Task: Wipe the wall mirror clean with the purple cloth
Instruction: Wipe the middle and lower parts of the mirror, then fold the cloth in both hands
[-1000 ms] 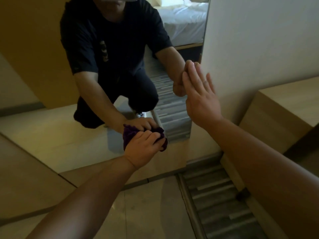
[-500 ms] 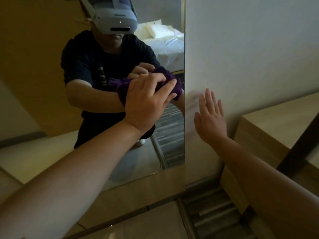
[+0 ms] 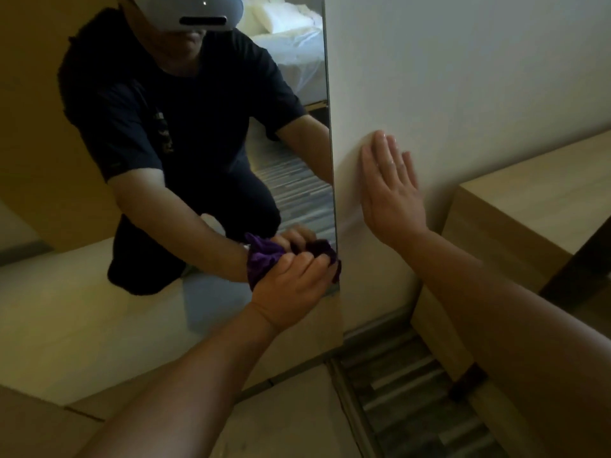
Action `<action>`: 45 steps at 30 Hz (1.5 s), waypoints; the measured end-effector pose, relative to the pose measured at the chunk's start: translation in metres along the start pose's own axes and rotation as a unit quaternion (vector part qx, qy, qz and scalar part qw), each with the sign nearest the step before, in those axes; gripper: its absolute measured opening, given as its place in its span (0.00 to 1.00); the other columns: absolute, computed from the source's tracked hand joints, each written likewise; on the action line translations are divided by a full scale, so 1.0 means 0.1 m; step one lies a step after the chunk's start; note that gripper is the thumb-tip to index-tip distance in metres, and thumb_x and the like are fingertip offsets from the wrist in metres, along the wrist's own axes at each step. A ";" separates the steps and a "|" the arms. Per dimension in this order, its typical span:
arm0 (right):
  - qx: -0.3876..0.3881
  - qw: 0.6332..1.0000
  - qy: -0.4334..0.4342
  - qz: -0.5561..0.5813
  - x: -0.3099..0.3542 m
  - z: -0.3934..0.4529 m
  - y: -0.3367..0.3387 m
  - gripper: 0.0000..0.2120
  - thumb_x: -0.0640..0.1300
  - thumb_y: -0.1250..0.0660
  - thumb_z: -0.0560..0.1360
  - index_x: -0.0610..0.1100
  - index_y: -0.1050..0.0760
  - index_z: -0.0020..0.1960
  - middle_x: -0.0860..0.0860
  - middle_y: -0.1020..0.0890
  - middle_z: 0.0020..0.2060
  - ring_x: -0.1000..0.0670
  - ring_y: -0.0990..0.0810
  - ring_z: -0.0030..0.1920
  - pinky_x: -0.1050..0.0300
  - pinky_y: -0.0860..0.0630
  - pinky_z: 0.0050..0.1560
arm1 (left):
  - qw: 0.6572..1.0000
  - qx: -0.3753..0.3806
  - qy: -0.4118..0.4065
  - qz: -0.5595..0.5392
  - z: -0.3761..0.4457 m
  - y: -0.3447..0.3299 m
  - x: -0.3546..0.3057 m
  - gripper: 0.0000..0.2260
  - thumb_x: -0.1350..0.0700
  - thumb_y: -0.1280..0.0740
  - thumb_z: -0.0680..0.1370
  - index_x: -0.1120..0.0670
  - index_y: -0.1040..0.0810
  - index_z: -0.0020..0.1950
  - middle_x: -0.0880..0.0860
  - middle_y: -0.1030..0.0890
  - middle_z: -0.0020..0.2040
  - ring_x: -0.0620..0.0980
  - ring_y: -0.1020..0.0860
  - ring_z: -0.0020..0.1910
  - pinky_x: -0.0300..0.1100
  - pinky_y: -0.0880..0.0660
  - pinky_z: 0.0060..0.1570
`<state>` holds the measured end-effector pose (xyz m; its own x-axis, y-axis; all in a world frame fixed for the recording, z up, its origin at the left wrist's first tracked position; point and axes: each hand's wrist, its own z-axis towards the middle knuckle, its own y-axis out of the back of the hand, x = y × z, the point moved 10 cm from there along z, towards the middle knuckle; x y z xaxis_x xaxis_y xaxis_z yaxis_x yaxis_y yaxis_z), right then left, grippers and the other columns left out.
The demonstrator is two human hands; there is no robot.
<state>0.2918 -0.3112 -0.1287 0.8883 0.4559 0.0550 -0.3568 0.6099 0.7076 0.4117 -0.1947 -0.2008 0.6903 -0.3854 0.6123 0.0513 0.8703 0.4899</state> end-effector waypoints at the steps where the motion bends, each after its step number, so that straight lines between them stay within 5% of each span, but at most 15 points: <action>1: -0.008 1.000 0.003 0.002 -0.01 0.01 -0.01 0.31 0.42 0.43 0.82 0.41 0.53 0.80 0.42 0.53 0.80 0.44 0.60 0.78 0.42 0.57 0.78 | 1.000 0.015 -0.015 -0.019 -0.13 -0.11 -0.13 0.11 0.59 0.39 0.83 0.54 0.18 0.60 0.52 0.20 0.53 0.52 0.25 0.44 0.46 0.33 0.45; 8: -0.037 0.999 0.015 0.011 -0.02 0.02 0.00 0.27 0.41 0.45 0.82 0.39 0.48 0.79 0.39 0.48 0.79 0.38 0.52 0.79 0.41 0.54 0.78 | 0.987 0.118 -0.099 -0.044 -0.67 -0.54 -0.58 0.14 0.61 0.39 0.78 0.55 0.18 0.58 0.52 0.21 0.53 0.52 0.27 0.43 0.46 0.35 0.45; 13: 0.017 1.000 0.002 0.001 0.00 0.00 -0.02 0.29 0.44 0.47 0.83 0.41 0.54 0.80 0.41 0.54 0.80 0.43 0.60 0.79 0.42 0.57 0.78 | 0.974 0.175 -0.108 -0.096 -0.66 -0.46 -0.57 0.11 0.56 0.37 0.76 0.52 0.17 0.53 0.50 0.21 0.50 0.51 0.25 0.43 0.45 0.33 0.44; 15: 0.035 0.999 -0.004 -0.001 0.01 -0.01 -0.01 0.30 0.44 0.47 0.83 0.41 0.56 0.80 0.43 0.58 0.79 0.43 0.61 0.79 0.42 0.57 0.78 | 0.968 0.201 -0.057 -0.137 -0.58 -0.38 -0.44 0.11 0.54 0.30 0.74 0.50 0.17 0.56 0.50 0.21 0.51 0.52 0.25 0.44 0.45 0.30 0.42; 18: 0.066 0.998 -0.021 -0.002 0.04 -0.02 0.05 0.31 0.44 0.47 0.83 0.43 0.58 0.81 0.47 0.62 0.78 0.44 0.63 0.79 0.46 0.59 0.78 | 0.946 0.202 0.138 -0.211 -0.31 -0.15 0.02 0.12 0.51 0.23 0.73 0.50 0.16 0.55 0.52 0.21 0.51 0.53 0.24 0.44 0.44 0.30 0.41; 20: 0.100 0.994 -0.036 0.004 0.05 -0.04 0.10 0.31 0.44 0.48 0.83 0.45 0.60 0.81 0.49 0.64 0.78 0.47 0.64 0.79 0.49 0.60 0.78 | 0.881 0.205 0.282 -0.320 -0.18 0.00 0.35 0.11 0.51 0.29 0.79 0.52 0.16 0.59 0.52 0.22 0.54 0.51 0.25 0.49 0.42 0.30 0.47; 23: 0.171 0.983 -0.062 0.009 0.06 -0.07 0.24 0.31 0.47 0.49 0.83 0.48 0.61 0.81 0.50 0.64 0.79 0.50 0.65 0.78 0.46 0.57 0.78 | 0.706 0.241 0.448 -0.493 -0.09 0.17 0.74 0.14 0.50 0.38 0.84 0.52 0.21 0.67 0.50 0.27 0.63 0.47 0.29 0.59 0.39 0.34 0.57; 28: 0.249 0.956 -0.108 0.109 0.44 0.17 1.06 0.32 0.58 0.44 0.82 0.49 0.51 0.80 0.49 0.52 0.81 0.47 0.49 0.79 0.44 0.45 0.76 | 0.579 0.274 0.509 -0.574 0.26 0.78 1.36 0.13 0.48 0.39 0.84 0.49 0.21 0.66 0.42 0.20 0.50 0.37 0.23 0.47 0.33 0.29 0.45; 32: 0.292 0.914 -0.110 0.259 1.09 0.57 2.11 0.35 0.58 0.35 0.77 0.53 0.46 0.79 0.55 0.42 0.79 0.52 0.40 0.76 0.46 0.34 0.72 | 0.462 0.302 0.523 -0.649 0.56 1.34 1.76 0.15 0.45 0.39 0.84 0.50 0.20 0.65 0.47 0.16 0.55 0.40 0.18 0.51 0.38 0.24 0.56; 36: 0.396 0.868 -0.120 0.275 1.60 0.84 3.01 0.42 0.59 0.29 0.73 0.57 0.48 0.79 0.56 0.38 0.77 0.54 0.37 0.75 0.48 0.33 0.71 | 0.417 0.360 0.497 -0.670 1.06 2.15 2.11 0.14 0.46 0.40 0.84 0.51 0.18 0.59 0.50 0.15 0.47 0.43 0.17 0.39 0.37 0.24 0.38; 41: 0.415 0.870 -0.124 0.235 1.93 1.20 4.15 0.29 0.54 0.29 0.74 0.57 0.34 0.73 0.60 0.24 0.61 0.61 0.25 0.57 0.60 0.25 0.59 | 0.382 0.446 0.420 -0.692 1.70 3.22 2.41 0.22 0.36 0.38 0.79 0.52 0.17 0.57 0.59 0.16 0.54 0.64 0.20 0.56 0.61 0.25 0.61; 45: 0.396 0.876 -0.151 0.230 2.01 1.46 5.00 0.12 0.50 0.28 0.75 0.57 0.23 0.58 0.65 0.24 0.45 0.66 0.24 0.46 0.71 0.30 0.44 | 0.389 0.487 0.350 -0.699 2.21 3.91 2.60 0.27 0.33 0.41 0.80 0.56 0.20 0.57 0.59 0.16 0.49 0.61 0.17 0.45 0.57 0.19 0.50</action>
<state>0.3341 -0.0097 0.3387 0.7821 0.2708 0.5612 -0.4904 -0.2881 0.8225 0.4518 -0.0227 0.2871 0.5252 0.2014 -0.8268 0.6672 -0.7005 0.2531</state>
